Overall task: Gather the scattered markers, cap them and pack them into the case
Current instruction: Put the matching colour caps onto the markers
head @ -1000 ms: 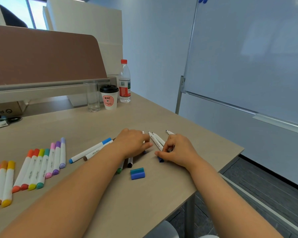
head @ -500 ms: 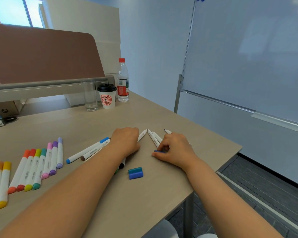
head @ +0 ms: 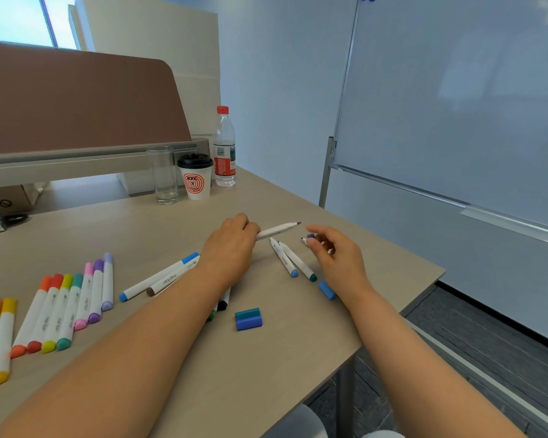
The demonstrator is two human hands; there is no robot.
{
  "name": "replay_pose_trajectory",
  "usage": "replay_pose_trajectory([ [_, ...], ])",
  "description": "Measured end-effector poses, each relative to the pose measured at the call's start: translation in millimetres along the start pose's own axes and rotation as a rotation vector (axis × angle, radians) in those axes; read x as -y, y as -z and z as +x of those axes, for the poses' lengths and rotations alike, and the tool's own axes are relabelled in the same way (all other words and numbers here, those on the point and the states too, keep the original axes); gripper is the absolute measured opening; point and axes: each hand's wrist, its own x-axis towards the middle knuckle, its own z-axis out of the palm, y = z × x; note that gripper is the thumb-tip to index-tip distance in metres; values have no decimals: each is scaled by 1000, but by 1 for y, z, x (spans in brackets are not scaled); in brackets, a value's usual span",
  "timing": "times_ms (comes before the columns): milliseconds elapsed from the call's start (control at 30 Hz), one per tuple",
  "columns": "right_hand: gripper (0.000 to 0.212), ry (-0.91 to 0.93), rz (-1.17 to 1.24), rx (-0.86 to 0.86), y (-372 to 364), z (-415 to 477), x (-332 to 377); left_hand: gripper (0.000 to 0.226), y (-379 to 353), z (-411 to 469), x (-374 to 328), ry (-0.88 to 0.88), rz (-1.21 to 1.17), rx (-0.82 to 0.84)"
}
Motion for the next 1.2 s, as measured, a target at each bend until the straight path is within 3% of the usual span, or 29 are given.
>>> replay_pose_trajectory([
  [133,14,-35,75,-49,1,1,0,29,1,1,0,18,42,-2],
  [333,27,-121,230,-102,5,3,-4,28,1,0,0,21,65,-2],
  [1000,15,-91,262,-16,2,1,-1,36,1,1,-5,-113,95,12],
  [1200,17,-102,259,2,3,2,-3,32,10,1,-3,-150,-6,93],
])
